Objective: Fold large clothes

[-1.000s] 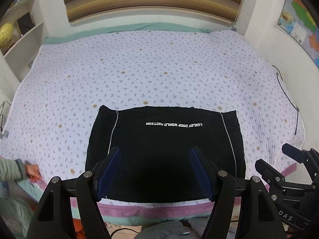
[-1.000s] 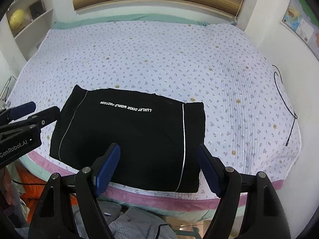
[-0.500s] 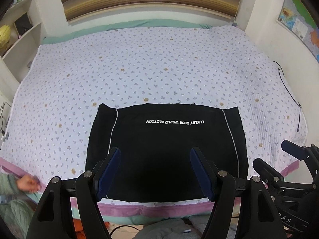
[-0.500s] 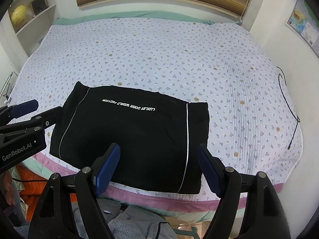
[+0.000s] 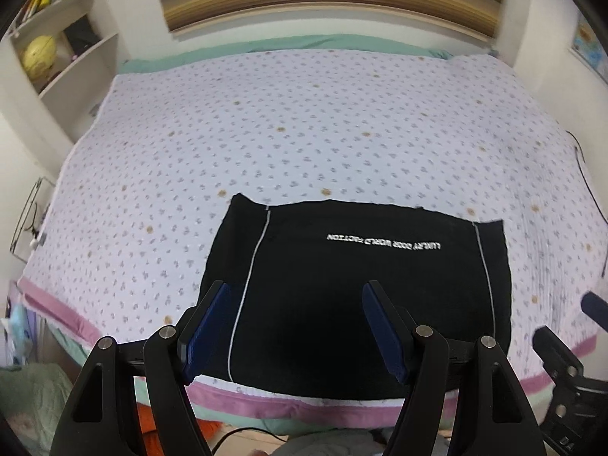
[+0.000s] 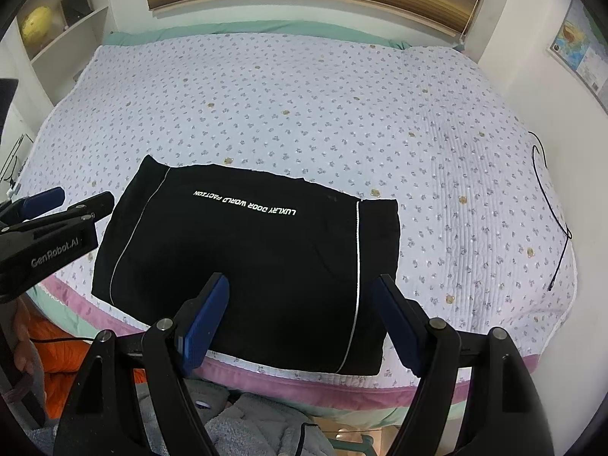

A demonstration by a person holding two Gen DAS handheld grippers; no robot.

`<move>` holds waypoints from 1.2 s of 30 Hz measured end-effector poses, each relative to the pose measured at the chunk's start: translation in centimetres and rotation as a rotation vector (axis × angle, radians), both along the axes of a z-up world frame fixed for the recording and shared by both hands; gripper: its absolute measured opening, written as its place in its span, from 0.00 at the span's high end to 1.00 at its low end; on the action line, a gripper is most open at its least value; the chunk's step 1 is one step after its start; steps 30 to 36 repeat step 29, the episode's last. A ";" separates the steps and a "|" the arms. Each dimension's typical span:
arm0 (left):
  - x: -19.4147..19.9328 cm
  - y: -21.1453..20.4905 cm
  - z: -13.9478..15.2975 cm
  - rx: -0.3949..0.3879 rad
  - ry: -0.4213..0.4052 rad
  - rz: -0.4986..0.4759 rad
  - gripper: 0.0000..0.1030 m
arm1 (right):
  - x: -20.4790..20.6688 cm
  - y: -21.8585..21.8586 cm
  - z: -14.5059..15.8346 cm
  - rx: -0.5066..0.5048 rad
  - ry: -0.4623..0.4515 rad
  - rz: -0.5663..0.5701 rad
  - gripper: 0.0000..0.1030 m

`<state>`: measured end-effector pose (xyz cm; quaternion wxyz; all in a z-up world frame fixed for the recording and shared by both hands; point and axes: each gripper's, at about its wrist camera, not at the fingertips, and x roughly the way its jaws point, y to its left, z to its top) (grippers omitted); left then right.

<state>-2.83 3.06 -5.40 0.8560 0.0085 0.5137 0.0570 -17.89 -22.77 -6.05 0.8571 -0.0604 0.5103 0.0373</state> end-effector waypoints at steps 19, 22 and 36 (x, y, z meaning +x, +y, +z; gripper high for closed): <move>0.6 -1.2 -0.4 -0.138 -0.018 -0.101 0.28 | 1.1 -0.5 -0.5 0.002 0.017 -0.004 0.22; 0.7 -1.4 -0.6 -0.155 -0.008 -0.118 0.28 | 1.2 -0.5 -0.7 0.003 0.024 -0.003 0.22; 0.8 -1.3 -1.0 -0.210 0.004 -0.131 0.28 | 1.5 -0.7 -1.5 0.021 0.050 -0.005 0.22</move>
